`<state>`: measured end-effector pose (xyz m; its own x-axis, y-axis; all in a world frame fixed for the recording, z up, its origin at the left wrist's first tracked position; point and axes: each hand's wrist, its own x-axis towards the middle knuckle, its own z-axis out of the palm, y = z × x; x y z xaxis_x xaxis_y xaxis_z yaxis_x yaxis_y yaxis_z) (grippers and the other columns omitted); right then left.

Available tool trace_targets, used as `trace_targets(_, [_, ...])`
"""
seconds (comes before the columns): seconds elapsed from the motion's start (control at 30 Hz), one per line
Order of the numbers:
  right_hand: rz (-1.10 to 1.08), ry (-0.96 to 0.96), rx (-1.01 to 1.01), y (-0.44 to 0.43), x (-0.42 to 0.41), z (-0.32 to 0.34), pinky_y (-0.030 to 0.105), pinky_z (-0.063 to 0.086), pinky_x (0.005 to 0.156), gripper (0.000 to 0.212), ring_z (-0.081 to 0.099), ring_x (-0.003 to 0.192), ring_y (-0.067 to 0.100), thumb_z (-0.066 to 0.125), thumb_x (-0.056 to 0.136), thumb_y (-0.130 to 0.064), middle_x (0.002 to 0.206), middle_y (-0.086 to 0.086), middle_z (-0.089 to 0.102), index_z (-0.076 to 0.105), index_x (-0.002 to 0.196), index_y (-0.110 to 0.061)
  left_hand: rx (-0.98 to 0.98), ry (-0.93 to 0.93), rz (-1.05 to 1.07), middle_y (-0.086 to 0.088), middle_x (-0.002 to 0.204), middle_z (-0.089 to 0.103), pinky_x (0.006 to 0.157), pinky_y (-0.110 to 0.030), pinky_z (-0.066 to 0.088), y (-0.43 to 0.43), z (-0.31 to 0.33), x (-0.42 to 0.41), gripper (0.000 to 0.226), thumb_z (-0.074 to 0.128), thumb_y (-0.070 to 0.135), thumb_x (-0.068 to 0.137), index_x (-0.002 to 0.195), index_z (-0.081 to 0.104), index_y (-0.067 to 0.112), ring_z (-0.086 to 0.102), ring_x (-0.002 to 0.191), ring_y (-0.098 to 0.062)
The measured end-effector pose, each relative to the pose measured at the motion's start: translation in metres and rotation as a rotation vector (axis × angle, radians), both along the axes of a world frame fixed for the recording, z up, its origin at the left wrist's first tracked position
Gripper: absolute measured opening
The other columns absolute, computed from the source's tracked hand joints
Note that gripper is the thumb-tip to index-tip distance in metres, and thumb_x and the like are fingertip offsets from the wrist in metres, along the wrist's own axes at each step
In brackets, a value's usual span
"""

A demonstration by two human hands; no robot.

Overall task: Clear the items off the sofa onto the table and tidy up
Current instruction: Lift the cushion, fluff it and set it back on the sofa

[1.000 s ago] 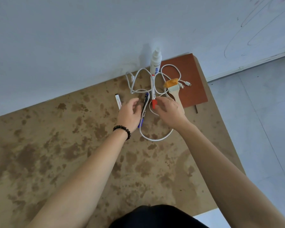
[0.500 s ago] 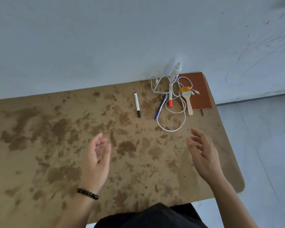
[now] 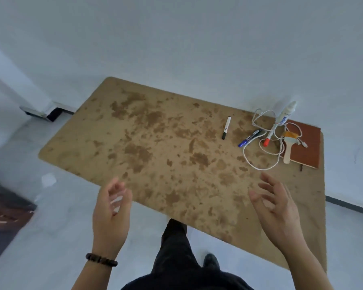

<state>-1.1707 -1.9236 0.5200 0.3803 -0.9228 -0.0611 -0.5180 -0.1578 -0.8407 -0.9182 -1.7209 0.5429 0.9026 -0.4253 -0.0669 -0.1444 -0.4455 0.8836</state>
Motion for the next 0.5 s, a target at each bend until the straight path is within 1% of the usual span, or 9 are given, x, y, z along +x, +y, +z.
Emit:
trace_targets(0.03, [0.031,-0.004,0.014,0.011,-0.003,-0.005,0.021,0.045,0.082,0.048,0.058,0.11,0.007,0.066,0.09,-0.03,0.12,-0.009,0.057,0.049,0.135,-0.029,0.014,-0.007,0.04,0.012,0.114,0.06,0.076,-0.014,0.042,0.022,-0.001,-0.013,0.035,0.058,0.02,0.094,0.128,0.051,0.021,0.057,0.102,0.003])
trace_targets(0.1, [0.11,0.008,0.033,0.035,-0.006,-0.013,0.027,0.047,0.088,0.052,0.058,0.109,0.01,0.067,0.09,-0.028,0.121,-0.008,0.056,0.048,0.137,-0.027,0.052,-0.027,0.098,0.011,0.113,0.061,0.076,-0.015,0.043,0.067,-0.003,-0.036,0.035,0.059,0.017,0.092,0.125,0.05,0.022,0.058,0.101,0.004])
trace_targets(0.17, [0.19,0.033,0.061,0.059,-0.002,-0.018,0.034,0.048,0.096,0.054,0.056,0.11,0.01,0.069,0.089,-0.027,0.124,-0.009,0.054,0.047,0.138,-0.025,0.08,-0.033,0.19,0.009,0.114,0.061,0.077,-0.015,0.043,0.115,-0.003,-0.054,0.035,0.06,0.015,0.092,0.124,0.049,0.024,0.059,0.102,0.0])
trace_targets(0.2, [0.232,0.046,0.075,0.072,0.002,-0.018,0.036,0.047,0.098,0.053,0.056,0.112,0.01,0.069,0.088,-0.027,0.126,-0.01,0.053,0.047,0.137,-0.026,0.087,-0.031,0.251,0.008,0.114,0.06,0.077,-0.015,0.043,0.14,-0.001,-0.061,0.036,0.06,0.015,0.092,0.125,0.048,0.024,0.059,0.102,-0.002])
trace_targets(0.27, [0.322,0.071,0.084,0.096,0.014,-0.012,0.037,0.046,0.097,0.053,0.055,0.115,0.012,0.069,0.088,-0.029,0.128,-0.009,0.052,0.047,0.136,-0.026,0.083,-0.03,0.385,0.006,0.116,0.059,0.078,-0.017,0.043,0.186,0.007,-0.075,0.037,0.06,0.015,0.092,0.127,0.048,0.021,0.059,0.102,-0.007])
trace_targets(0.37, [0.47,0.099,0.056,0.135,0.041,0.002,0.04,0.048,0.096,0.058,0.055,0.114,0.013,0.066,0.087,-0.04,0.127,-0.008,0.053,0.044,0.139,-0.027,0.062,-0.051,0.56,0.004,0.118,0.059,0.079,-0.019,0.043,0.254,0.014,-0.093,0.038,0.06,0.015,0.092,0.128,0.047,0.019,0.059,0.103,-0.012])
trace_targets(0.43, [0.564,0.102,0.014,0.165,0.062,0.009,0.041,0.048,0.095,0.06,0.055,0.114,0.014,0.065,0.088,-0.041,0.127,-0.008,0.053,0.042,0.141,-0.027,0.04,-0.052,0.653,0.004,0.119,0.059,0.079,-0.019,0.043,0.298,0.013,-0.101,0.038,0.06,0.015,0.092,0.128,0.047,0.019,0.059,0.102,-0.01])
trace_targets(0.5, [0.628,0.102,0.006,0.203,0.087,0.012,0.037,0.047,0.093,0.059,0.055,0.113,0.013,0.065,0.089,-0.04,0.127,-0.009,0.052,0.043,0.141,-0.025,0.022,-0.05,0.731,0.004,0.119,0.06,0.078,-0.019,0.043,0.343,0.008,-0.104,0.037,0.06,0.016,0.092,0.127,0.048,0.02,0.058,0.1,-0.004])
